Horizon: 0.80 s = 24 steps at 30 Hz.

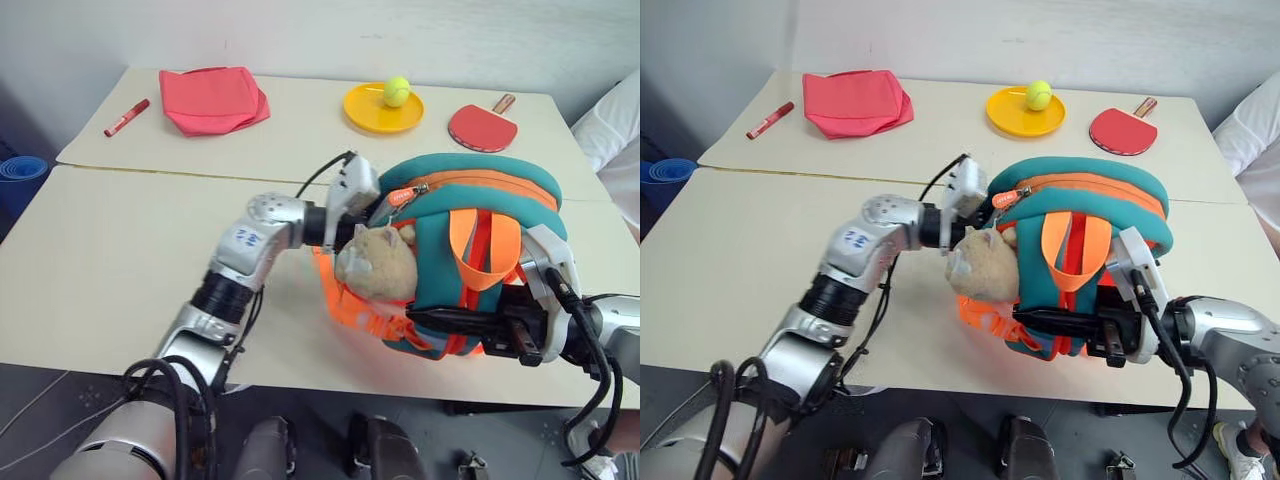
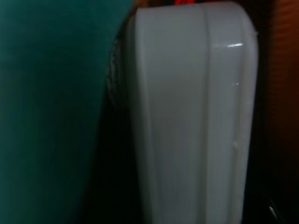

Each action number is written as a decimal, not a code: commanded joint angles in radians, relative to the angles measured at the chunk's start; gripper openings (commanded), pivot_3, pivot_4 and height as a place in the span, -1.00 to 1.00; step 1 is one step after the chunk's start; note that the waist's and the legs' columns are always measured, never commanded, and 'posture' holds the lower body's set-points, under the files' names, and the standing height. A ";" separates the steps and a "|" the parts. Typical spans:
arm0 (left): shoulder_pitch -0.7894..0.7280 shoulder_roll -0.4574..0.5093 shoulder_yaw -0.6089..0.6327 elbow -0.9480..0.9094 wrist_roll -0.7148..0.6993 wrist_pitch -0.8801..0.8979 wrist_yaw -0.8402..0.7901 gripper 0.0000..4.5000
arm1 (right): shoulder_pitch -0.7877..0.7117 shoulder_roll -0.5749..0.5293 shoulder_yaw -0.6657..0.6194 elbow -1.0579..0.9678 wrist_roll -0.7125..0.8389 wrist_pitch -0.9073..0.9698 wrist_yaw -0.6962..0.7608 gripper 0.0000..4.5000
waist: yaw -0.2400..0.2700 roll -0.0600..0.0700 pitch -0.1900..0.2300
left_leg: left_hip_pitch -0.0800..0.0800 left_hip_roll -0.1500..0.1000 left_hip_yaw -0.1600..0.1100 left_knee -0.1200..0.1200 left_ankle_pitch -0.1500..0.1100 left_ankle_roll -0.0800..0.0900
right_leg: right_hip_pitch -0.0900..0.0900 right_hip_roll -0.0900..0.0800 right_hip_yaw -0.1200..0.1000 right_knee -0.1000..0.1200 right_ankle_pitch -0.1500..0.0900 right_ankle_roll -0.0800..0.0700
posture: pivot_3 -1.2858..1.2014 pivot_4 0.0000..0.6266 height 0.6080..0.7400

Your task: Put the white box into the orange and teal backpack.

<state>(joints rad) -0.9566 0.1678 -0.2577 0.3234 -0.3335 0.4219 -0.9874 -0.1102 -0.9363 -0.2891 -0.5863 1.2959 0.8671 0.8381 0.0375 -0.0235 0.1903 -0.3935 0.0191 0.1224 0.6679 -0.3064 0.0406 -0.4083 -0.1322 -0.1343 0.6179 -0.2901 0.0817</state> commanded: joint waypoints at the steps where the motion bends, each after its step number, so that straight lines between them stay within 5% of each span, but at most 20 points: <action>1: 0.002 -0.003 0.048 -0.013 -0.026 -0.010 -0.015 0.01 | -0.002 0.014 -0.011 -0.035 0.008 -0.013 -0.030 -1.00 | -0.001 0.000 0.000 | 0.000 0.000 0.000 0.000 0.000 0.000 | 0.000 0.000 0.000 0.001 0.000 0.000 | 0.03 -0.52 1.00; 9: 0.008 0.206 0.163 0.013 -0.114 -0.109 -0.328 0.99 | 0.015 0.084 -0.026 -0.022 -0.085 -0.079 -0.124 -1.00 | -0.018 0.000 0.000 | 0.001 0.001 0.000 -0.001 0.002 -0.002 | -0.001 0.001 0.000 0.002 0.000 0.000 | 0.03 -0.52 1.00; 16: 0.066 0.344 0.211 -0.042 -0.171 -0.129 -0.533 0.99 | -0.022 0.119 0.021 0.000 -0.162 -0.100 -0.123 -1.00 | -0.012 0.000 0.000 | 0.001 -0.001 -0.001 0.000 0.002 -0.002 | 0.000 0.001 -0.001 0.002 0.000 0.000 | 0.03 -0.52 1.00; 24: 0.184 0.267 0.234 -0.325 -0.222 -0.075 -0.338 0.99 | -0.061 0.130 0.063 0.017 -0.176 -0.081 -0.109 -1.00 | -0.014 0.000 0.000 | -0.001 -0.001 -0.002 0.001 0.002 0.000 | 0.001 -0.001 0.000 0.003 0.002 0.002 | 0.03 -0.52 1.00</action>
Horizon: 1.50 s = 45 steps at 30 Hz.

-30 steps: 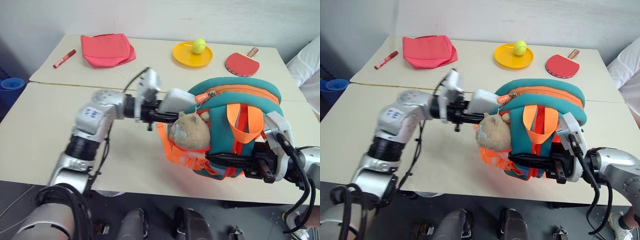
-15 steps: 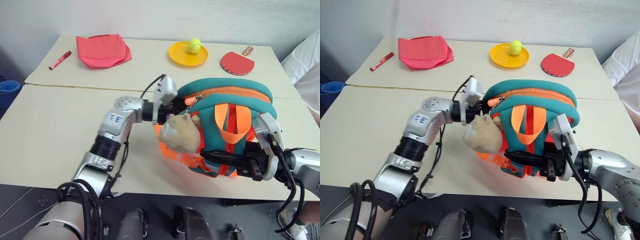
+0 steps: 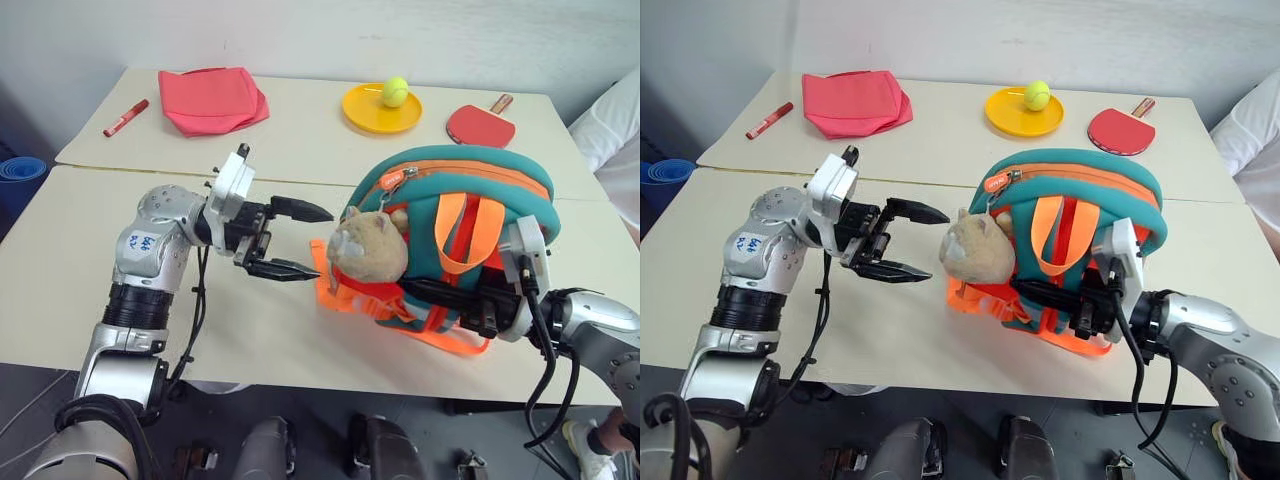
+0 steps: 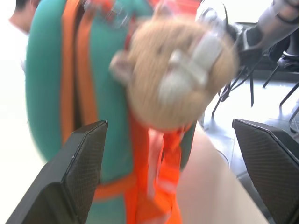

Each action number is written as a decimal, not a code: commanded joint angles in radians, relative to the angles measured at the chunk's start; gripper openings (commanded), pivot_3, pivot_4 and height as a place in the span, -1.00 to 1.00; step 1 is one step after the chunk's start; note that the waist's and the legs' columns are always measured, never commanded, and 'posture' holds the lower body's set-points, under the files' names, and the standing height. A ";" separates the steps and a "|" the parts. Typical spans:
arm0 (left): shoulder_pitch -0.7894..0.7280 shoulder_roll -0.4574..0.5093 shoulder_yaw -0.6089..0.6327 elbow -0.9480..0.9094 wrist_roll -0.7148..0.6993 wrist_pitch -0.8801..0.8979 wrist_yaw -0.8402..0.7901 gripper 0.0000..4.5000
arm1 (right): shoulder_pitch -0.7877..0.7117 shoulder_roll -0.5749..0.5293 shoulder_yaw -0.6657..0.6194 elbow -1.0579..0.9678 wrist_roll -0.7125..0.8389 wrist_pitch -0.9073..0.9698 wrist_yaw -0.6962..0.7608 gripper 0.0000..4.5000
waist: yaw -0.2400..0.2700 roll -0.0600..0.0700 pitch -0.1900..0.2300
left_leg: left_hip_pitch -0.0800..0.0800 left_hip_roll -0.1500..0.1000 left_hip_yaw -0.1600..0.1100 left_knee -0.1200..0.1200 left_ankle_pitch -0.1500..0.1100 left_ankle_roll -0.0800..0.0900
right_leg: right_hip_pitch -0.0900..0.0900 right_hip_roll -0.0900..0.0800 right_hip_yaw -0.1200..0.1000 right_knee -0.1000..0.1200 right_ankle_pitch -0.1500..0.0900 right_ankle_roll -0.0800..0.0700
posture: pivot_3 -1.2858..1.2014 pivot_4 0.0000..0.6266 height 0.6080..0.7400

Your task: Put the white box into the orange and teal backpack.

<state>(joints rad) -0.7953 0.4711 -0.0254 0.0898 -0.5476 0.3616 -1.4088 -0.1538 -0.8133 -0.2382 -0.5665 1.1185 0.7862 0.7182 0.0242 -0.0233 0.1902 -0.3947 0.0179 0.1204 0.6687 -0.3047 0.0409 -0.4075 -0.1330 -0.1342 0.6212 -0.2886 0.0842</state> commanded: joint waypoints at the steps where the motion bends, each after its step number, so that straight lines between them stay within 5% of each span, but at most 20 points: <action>1: 0.032 -0.060 -0.005 -0.103 0.006 -0.035 0.112 0.99 | -0.020 0.008 0.014 -0.002 0.002 0.001 0.011 -1.00 | 0.000 0.000 0.000 | 0.000 0.000 0.000 0.000 0.000 0.000 | 0.000 0.000 0.000 0.000 0.000 0.000 | 0.03 -0.52 1.00; 6: 0.071 -0.116 -0.044 -0.160 0.011 -0.035 0.172 0.76 | -0.023 -0.003 0.022 -0.004 0.020 0.018 0.025 -1.00 | -0.002 0.000 0.000 | 0.002 0.000 0.000 0.000 0.000 0.000 | 0.001 0.000 0.001 -0.001 0.000 0.000 | 0.03 -0.52 1.00; 13: 0.063 -0.094 -0.015 -0.123 0.012 -0.073 0.188 -0.19 | -0.001 0.002 -0.002 -0.019 0.022 0.019 0.013 -1.00 | 0.000 0.000 0.000 | 0.002 0.000 0.000 0.000 0.000 0.000 | 0.001 0.000 0.001 -0.001 0.000 0.000 | 0.03 -0.52 1.00; 18: -0.010 0.049 0.127 0.007 -0.050 0.040 0.215 -0.68 | 0.066 0.008 -0.062 -0.050 0.089 0.017 0.007 -1.00 | -0.006 0.000 0.000 | 0.001 0.001 0.001 0.000 0.000 0.000 | 0.000 0.001 0.001 -0.001 0.000 0.000 | 0.03 -0.52 1.00; 25: 0.024 0.140 0.057 0.234 0.119 -0.136 0.161 -0.68 | 0.148 0.023 -0.096 -0.073 0.089 -0.013 -0.013 -1.00 | 0.002 0.000 0.000 | 0.002 -0.001 0.001 -0.001 0.000 0.001 | 0.001 0.001 0.000 -0.001 0.000 0.000 | 0.03 -0.52 1.00; 37: 0.140 -0.077 -0.016 0.401 0.174 -0.277 0.151 -0.68 | 0.202 0.133 -0.064 -0.067 0.010 -0.110 -0.075 -1.00 | 0.001 0.000 0.000 | 0.002 -0.002 0.001 -0.001 -0.001 0.003 | 0.002 -0.001 0.001 -0.002 0.002 0.003 | 0.03 -0.52 1.00; 40: 0.157 -0.057 -0.013 0.375 0.205 -0.298 0.166 -0.34 | 0.194 0.199 -0.043 -0.014 -0.096 -0.183 -0.093 -1.00 | 0.001 0.000 0.000 | 0.002 -0.002 0.001 0.000 -0.001 0.003 | 0.002 -0.001 0.001 -0.002 0.002 0.003 | 0.03 -0.52 1.00; 45: 0.277 0.073 0.052 0.171 0.170 -0.228 0.169 0.35 | 0.243 0.156 0.024 -0.009 -0.389 -0.379 0.029 -0.31 | -0.008 0.000 -0.001 | 0.002 -0.002 0.002 -0.002 -0.001 0.003 | 0.001 -0.001 0.002 -0.001 0.002 0.003 | 0.03 -0.52 1.00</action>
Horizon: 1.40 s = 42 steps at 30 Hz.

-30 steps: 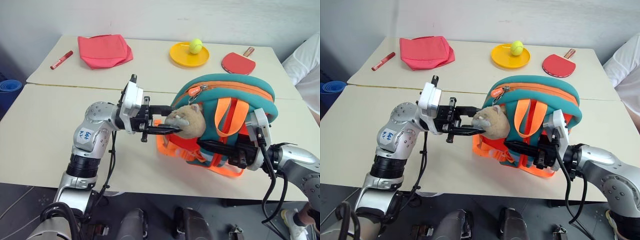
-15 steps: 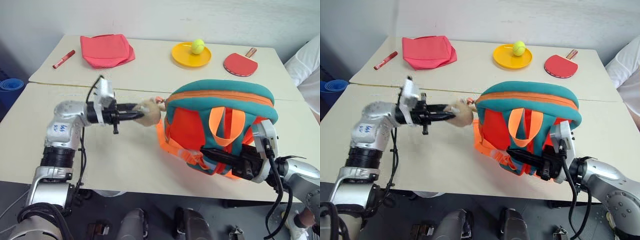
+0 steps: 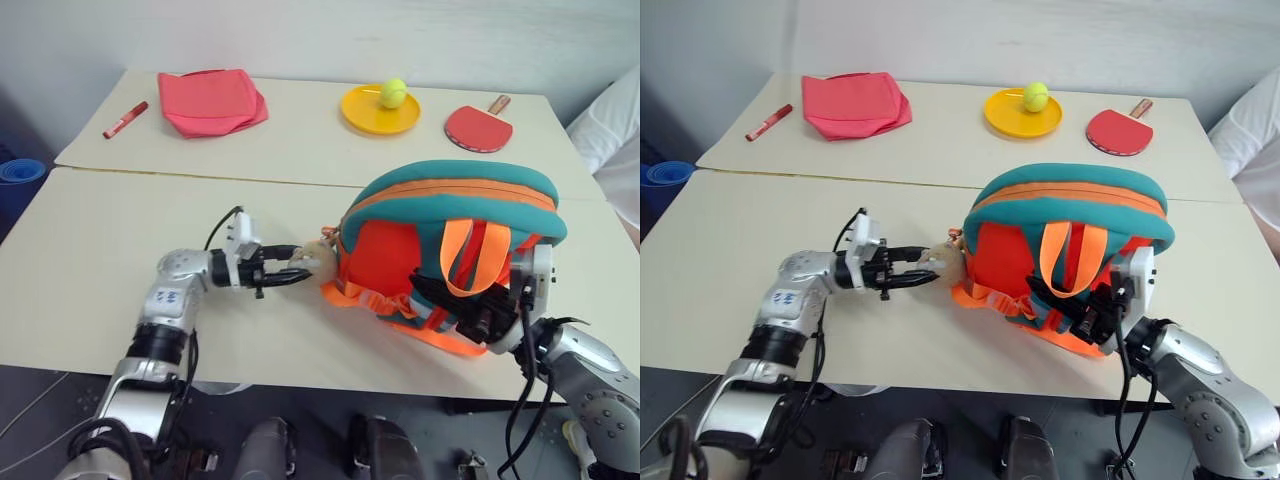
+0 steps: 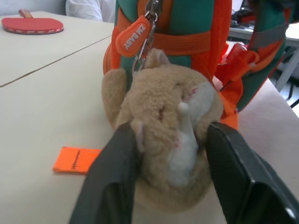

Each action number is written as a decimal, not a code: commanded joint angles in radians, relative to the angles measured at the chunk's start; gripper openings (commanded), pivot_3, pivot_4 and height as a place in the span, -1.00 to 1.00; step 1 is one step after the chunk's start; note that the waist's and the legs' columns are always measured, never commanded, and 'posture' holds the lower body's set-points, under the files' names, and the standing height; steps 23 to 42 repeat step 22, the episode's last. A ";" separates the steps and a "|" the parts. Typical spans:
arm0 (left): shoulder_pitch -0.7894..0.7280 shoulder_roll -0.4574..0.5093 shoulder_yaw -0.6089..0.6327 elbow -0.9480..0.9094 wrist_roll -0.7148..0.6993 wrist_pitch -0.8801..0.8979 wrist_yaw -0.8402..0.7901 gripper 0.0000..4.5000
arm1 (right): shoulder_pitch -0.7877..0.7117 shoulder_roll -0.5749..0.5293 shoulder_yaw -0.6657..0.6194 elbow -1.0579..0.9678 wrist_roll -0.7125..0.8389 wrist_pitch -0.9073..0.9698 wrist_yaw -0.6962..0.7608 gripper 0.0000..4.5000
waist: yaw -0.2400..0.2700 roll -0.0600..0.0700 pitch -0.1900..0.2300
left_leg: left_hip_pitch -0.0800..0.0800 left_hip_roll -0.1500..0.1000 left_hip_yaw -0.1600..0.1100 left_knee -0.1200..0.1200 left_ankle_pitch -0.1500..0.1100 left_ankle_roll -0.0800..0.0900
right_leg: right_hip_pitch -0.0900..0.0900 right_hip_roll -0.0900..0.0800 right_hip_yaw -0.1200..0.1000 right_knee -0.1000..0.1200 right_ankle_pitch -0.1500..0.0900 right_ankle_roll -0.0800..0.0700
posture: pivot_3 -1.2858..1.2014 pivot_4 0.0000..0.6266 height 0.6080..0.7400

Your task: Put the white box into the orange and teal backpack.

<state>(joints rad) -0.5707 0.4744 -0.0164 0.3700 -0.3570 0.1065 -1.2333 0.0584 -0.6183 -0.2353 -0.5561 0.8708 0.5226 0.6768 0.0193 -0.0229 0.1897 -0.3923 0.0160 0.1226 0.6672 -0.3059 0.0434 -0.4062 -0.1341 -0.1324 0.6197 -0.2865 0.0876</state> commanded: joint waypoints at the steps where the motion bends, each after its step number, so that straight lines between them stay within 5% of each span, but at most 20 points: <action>1: 0.080 0.091 0.066 -0.137 -0.027 0.034 0.007 0.48 | 0.050 -0.038 0.018 -0.023 -0.169 -0.150 0.089 -0.17 | -0.007 0.000 0.000 | 0.000 0.000 0.000 0.000 0.000 0.000 | -0.001 0.000 0.000 0.000 0.000 0.000 | 0.03 -0.52 1.00; 5: 0.200 0.153 0.148 -0.219 -0.040 0.009 0.046 1.00 | 0.176 -0.050 -0.044 0.002 -0.267 -0.301 0.175 0.42 | -0.005 0.000 0.000 | 0.000 0.001 0.001 -0.001 0.000 -0.001 | -0.001 0.000 0.000 0.001 0.000 0.000 | 0.03 -0.52 1.00; 9: 0.342 0.203 0.236 -0.308 -0.034 0.003 0.115 1.00 | 0.292 -0.071 -0.200 0.077 -0.271 -0.379 0.259 0.98 | 0.004 0.000 0.000 | 0.002 0.001 0.001 -0.001 -0.001 0.000 | 0.001 -0.001 0.001 -0.002 0.000 0.000 | 0.03 -0.52 1.00; 16: 0.595 0.282 0.322 -0.426 0.007 -0.090 0.142 1.00 | 0.316 -0.196 -0.328 0.328 -0.305 -0.483 0.475 0.98 | 0.003 0.002 0.001 | 0.006 0.002 0.000 -0.003 -0.007 -0.004 | 0.005 -0.002 0.001 -0.008 0.000 -0.001 | 0.03 -0.52 1.00; 22: 0.605 0.261 0.316 -0.446 0.005 -0.119 0.205 1.00 | 0.186 -0.178 -0.262 0.479 -0.398 -0.628 0.496 0.98 | 0.004 0.006 0.001 | 0.007 0.003 -0.001 -0.003 -0.007 -0.006 | 0.005 -0.002 0.000 -0.008 0.000 -0.002 | 0.03 -0.52 1.00; 42: 0.605 0.261 0.316 -0.446 0.005 -0.119 0.205 1.00 | 0.186 -0.178 -0.262 0.479 -0.398 -0.628 0.496 0.98 | 0.004 0.006 0.001 | 0.007 0.003 -0.001 -0.003 -0.007 -0.006 | 0.005 -0.002 0.000 -0.008 0.000 -0.002 | 0.03 -0.52 1.00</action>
